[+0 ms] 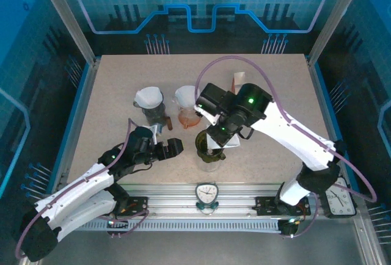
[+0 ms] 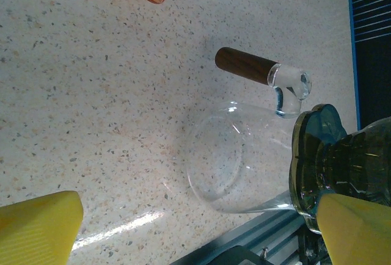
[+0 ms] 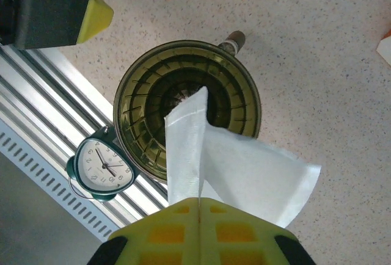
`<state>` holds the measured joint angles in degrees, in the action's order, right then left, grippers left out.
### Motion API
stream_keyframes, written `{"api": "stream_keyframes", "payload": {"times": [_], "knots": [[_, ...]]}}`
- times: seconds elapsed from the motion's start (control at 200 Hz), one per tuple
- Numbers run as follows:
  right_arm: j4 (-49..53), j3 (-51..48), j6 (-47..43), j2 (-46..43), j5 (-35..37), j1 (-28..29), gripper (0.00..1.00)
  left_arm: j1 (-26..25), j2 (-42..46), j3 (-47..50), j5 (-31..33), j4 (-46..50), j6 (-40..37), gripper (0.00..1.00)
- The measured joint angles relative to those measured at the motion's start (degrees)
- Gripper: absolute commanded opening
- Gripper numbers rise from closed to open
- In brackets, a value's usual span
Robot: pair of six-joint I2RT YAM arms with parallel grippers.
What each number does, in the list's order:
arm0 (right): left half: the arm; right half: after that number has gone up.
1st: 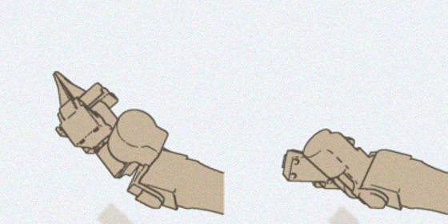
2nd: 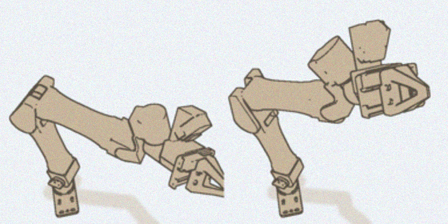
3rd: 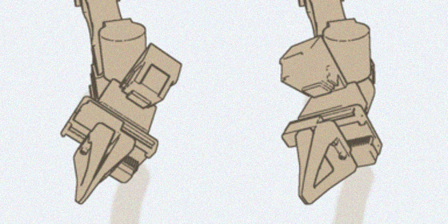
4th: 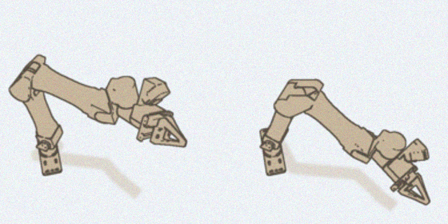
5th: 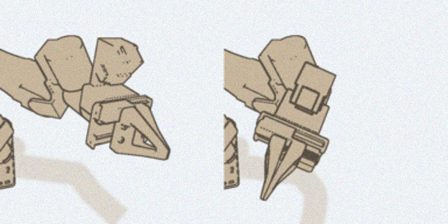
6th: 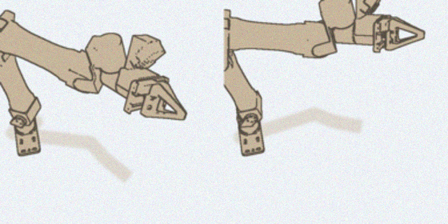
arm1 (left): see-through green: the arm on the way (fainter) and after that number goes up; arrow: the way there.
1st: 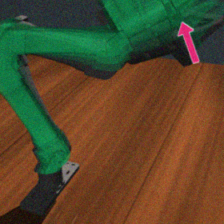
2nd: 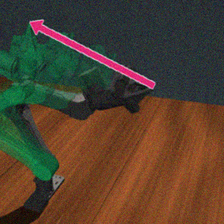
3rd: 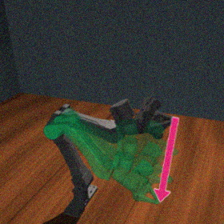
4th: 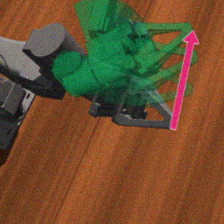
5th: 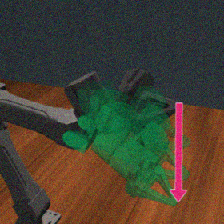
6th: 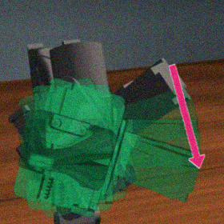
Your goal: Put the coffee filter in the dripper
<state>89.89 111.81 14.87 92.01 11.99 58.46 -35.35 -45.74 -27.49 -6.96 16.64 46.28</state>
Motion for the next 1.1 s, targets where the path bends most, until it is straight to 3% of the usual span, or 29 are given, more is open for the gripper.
{"api": "stream_keyframes", "payload": {"times": [0.35,0.74,1.011,1.101], "knots": [[-0.96,0.17,-2.14,5.57,-0.24,2.36,0.00,0.02,0.00,0.00,-0.42,-0.02,-0.17,0.99],[-9.51,-10.03,-2.34,4.83,-2.75,1.07,0.00,0.02,-0.28,-0.02,-0.68,-0.35,-0.17,0.99],[-13.51,-13.38,-1.99,0.98,-3.56,0.20,0.43,0.00,-0.28,-0.87,-2.12,-0.39,-0.15,0.99],[-14.80,-13.88,-1.84,-1.44,-3.45,0.20,0.51,0.02,-0.28,-1.88,-2.99,-0.61,-0.17,0.99]]}}
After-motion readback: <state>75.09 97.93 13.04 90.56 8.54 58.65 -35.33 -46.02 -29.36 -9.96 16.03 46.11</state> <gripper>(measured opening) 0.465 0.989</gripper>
